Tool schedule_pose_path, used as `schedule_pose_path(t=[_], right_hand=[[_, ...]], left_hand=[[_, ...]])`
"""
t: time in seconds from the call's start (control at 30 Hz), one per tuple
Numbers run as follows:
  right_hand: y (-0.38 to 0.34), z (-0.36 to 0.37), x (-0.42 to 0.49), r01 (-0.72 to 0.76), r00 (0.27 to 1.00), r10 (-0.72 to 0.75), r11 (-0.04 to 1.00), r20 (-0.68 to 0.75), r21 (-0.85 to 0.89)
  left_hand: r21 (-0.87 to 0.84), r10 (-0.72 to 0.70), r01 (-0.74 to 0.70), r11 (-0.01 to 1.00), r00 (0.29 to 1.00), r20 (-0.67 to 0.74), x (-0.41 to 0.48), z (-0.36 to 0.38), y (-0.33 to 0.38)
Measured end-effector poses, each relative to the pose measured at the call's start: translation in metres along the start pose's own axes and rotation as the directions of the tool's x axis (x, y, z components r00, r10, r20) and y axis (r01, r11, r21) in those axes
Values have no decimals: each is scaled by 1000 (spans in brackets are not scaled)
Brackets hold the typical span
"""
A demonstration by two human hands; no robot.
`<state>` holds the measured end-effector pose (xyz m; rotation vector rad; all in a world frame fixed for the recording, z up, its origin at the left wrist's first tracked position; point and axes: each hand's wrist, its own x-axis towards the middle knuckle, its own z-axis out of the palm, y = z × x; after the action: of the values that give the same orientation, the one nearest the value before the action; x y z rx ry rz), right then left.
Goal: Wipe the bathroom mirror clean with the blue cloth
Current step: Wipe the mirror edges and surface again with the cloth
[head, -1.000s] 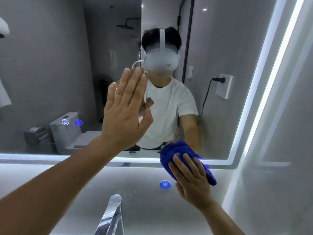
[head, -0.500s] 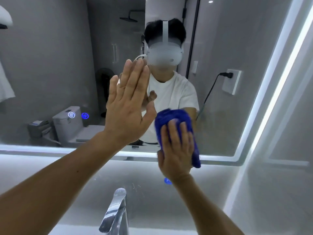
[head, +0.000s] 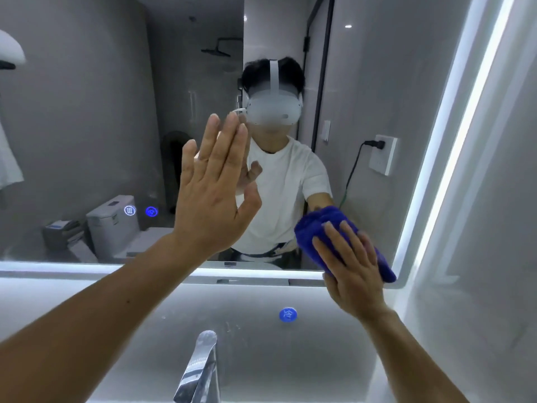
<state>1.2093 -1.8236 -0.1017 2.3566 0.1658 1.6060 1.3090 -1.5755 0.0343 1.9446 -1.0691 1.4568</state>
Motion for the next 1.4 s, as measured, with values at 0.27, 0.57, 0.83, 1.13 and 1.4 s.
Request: schedule_pose_path(t=[0.27,0.57,0.83,1.13,1.4], right_hand=[[-52,6,165,-496,815,498,864,-297,88],[-99,48,30,247,959,-227,963,170,-105],[-29,-4,103,227,973,-218,964,80,-141],[-85,-13,246,-447,866,466,884,-179,140],[-147,8,187,-372,927,358,826,116,423]], left_hand=[[70,-43,43,997,999,-2,7,-7,-30],[87,-100,97,992,994,32,-1,-20,-46],[49,-122,119,992,991,59,5,-37,-48],[45,-140,139,989,989,39,14,-43,-59],[0,-122,122,993,992,18,-3,-32,-53]])
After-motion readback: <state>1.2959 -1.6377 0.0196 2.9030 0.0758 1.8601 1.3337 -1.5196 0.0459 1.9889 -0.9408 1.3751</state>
